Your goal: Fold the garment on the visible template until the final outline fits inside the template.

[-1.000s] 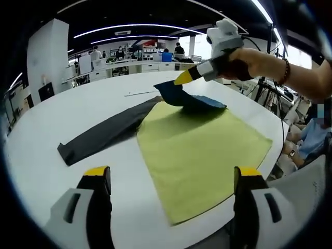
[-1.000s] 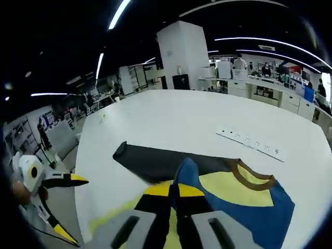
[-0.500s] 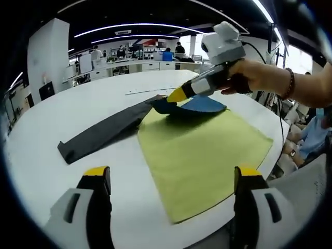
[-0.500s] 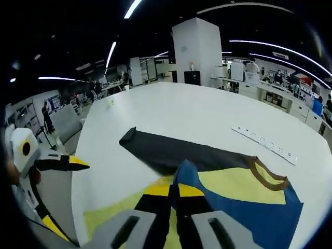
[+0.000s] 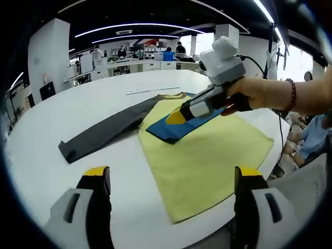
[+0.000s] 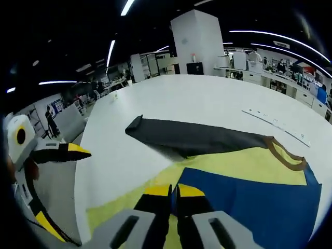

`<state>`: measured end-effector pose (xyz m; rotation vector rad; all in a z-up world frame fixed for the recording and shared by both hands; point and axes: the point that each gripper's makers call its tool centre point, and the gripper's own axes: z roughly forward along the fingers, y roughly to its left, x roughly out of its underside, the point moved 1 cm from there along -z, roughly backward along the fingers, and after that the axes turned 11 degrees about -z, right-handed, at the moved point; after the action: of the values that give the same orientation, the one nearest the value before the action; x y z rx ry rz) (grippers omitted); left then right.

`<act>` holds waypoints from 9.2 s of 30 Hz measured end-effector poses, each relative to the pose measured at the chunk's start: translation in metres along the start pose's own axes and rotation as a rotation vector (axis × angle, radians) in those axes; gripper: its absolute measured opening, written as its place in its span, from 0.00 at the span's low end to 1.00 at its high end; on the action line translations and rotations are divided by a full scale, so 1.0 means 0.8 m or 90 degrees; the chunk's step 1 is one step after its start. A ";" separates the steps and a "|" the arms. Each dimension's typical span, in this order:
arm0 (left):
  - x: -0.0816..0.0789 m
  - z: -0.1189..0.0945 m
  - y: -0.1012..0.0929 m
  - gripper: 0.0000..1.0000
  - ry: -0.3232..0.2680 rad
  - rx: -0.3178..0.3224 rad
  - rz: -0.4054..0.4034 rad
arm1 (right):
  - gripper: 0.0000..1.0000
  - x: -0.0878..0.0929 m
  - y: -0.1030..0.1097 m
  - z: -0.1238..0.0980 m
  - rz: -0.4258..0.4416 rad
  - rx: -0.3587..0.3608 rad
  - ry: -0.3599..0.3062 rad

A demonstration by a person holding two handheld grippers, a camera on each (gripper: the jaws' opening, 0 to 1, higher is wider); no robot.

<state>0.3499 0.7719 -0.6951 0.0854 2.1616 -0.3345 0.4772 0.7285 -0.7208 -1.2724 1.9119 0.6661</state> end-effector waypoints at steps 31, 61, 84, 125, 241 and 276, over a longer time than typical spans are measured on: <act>-0.005 0.000 0.001 0.99 -0.005 -0.004 0.011 | 0.75 0.034 -0.098 -0.073 -0.023 0.132 -0.041; -0.004 0.002 0.008 0.99 -0.002 -0.019 0.003 | 0.61 0.131 -0.198 -0.174 0.002 0.245 0.015; 0.001 0.003 0.012 0.99 0.009 -0.024 -0.001 | 0.17 0.187 -0.219 -0.197 -0.018 0.280 0.100; 0.013 0.003 0.027 0.99 0.023 -0.040 -0.030 | 0.07 0.209 -0.237 -0.205 0.048 0.294 0.122; -0.104 0.054 0.263 0.00 -0.116 -0.256 -0.204 | 0.99 0.147 -0.103 -0.332 0.105 0.210 -0.018; -0.212 0.139 0.116 0.00 -0.132 -0.085 -0.091 | 0.98 0.157 -0.069 -0.317 0.125 0.182 -0.027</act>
<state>0.5529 0.8415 -0.6365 -0.1737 1.9813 -0.2673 0.4249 0.4492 -0.6709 -0.8940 2.0286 0.4905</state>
